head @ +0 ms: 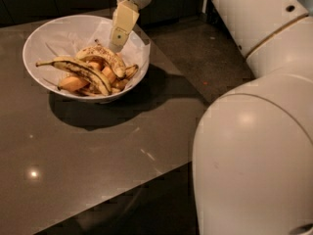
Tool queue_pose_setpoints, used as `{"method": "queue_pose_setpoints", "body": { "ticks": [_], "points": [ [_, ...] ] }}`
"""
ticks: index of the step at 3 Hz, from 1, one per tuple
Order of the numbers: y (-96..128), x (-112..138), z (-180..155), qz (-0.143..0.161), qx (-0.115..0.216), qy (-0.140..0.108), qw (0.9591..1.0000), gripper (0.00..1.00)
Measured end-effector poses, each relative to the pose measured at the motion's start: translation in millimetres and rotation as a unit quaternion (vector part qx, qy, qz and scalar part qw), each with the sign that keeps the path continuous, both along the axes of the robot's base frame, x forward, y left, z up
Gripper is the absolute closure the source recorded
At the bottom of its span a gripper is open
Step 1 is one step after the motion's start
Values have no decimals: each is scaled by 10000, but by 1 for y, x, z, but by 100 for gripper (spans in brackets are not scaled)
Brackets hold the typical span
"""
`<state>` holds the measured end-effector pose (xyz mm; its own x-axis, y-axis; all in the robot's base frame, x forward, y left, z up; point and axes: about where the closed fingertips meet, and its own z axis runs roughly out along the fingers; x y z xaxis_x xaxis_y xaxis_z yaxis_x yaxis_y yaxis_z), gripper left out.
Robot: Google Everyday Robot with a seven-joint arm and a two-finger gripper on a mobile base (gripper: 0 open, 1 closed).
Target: Pick banana from white bowl
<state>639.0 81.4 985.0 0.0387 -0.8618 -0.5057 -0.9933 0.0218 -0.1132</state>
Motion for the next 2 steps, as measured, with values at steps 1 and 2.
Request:
{"method": "queue_pose_setpoints", "body": {
  "ticks": [1,2],
  "points": [
    [19,-3,-12,-68,147,266,9995,4],
    [34,-8,-20,-142,182,473,9986,6]
  ]
}}
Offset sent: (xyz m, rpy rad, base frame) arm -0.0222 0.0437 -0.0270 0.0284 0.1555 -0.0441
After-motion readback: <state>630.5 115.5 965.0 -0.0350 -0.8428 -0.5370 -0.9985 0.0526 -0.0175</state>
